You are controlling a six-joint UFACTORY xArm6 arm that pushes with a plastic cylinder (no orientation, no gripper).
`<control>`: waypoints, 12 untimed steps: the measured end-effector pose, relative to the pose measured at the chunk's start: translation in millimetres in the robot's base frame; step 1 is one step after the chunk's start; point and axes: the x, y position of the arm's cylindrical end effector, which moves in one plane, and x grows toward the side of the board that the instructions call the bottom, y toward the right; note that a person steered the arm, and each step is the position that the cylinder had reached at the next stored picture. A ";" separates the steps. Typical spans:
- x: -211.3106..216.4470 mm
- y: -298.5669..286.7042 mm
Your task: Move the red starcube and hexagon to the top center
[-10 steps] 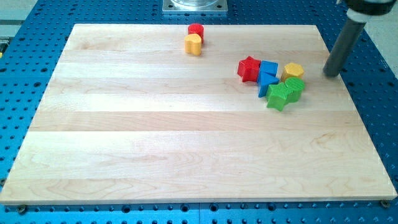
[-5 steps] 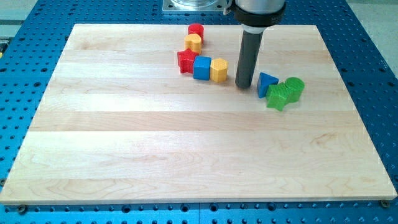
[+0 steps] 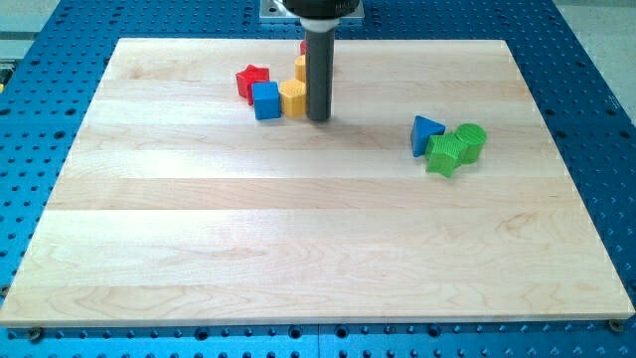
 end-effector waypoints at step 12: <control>-76.0 -194.7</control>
